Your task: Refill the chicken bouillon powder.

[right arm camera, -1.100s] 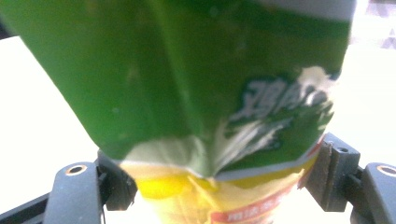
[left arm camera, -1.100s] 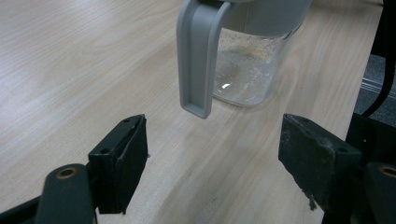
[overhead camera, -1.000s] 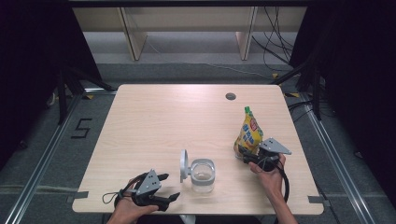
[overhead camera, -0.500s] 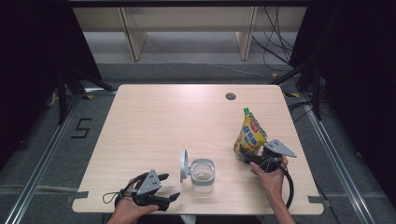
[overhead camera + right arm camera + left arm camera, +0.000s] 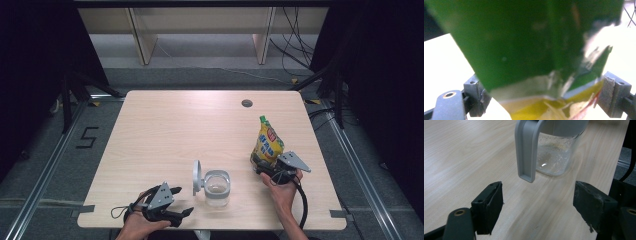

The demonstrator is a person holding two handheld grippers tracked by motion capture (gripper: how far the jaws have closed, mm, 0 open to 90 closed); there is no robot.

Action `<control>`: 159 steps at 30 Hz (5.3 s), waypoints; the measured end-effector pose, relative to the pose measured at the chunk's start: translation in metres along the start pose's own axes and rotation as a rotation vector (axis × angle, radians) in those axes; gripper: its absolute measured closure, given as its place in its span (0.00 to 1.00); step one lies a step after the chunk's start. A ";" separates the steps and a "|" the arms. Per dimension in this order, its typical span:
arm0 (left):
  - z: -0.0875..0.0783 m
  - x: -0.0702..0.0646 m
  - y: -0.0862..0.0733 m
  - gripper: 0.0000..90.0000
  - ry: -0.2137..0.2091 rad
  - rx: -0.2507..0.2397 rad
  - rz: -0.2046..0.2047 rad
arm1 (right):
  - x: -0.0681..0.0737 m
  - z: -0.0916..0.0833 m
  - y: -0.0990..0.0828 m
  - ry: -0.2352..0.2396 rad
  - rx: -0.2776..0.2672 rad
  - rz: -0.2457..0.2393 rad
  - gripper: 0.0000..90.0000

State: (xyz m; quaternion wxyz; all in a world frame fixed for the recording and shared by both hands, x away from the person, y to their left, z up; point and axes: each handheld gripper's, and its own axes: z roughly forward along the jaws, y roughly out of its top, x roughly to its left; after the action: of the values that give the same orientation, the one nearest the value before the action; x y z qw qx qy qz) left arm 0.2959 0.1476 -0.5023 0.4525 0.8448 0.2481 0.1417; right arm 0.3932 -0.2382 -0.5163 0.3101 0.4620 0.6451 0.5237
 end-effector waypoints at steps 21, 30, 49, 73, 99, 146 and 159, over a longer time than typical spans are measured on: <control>-0.001 -0.001 0.000 0.26 -0.010 0.004 -0.029 | -0.002 0.002 0.007 0.016 0.025 -0.059 0.37; -0.002 0.000 -0.001 0.26 0.000 0.001 -0.040 | -0.004 -0.022 0.019 0.036 0.032 -0.190 0.40; -0.004 0.004 -0.001 0.26 0.011 -0.002 -0.025 | 0.044 -0.099 0.040 0.022 -0.006 -0.737 0.41; -0.004 0.007 0.000 0.26 0.026 0.006 -0.006 | 0.083 -0.108 0.030 -0.019 0.068 -1.303 0.47; -0.003 0.006 -0.002 0.26 0.023 0.000 -0.050 | 0.090 -0.114 0.039 -0.040 0.143 -1.662 0.51; -0.002 0.006 -0.002 0.26 0.026 0.001 -0.051 | 0.098 -0.107 0.069 0.022 0.168 -2.063 0.54; -0.003 0.007 -0.002 0.26 0.033 0.005 -0.024 | 0.100 -0.104 0.072 0.030 0.182 -2.085 0.54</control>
State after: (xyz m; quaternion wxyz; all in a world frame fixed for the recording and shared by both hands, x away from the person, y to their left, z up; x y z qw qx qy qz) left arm 0.3004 0.1544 -0.5024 0.4481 0.8403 0.2659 0.1497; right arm 0.2826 -0.1852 -0.4112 0.5641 -0.3083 0.7645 -0.0479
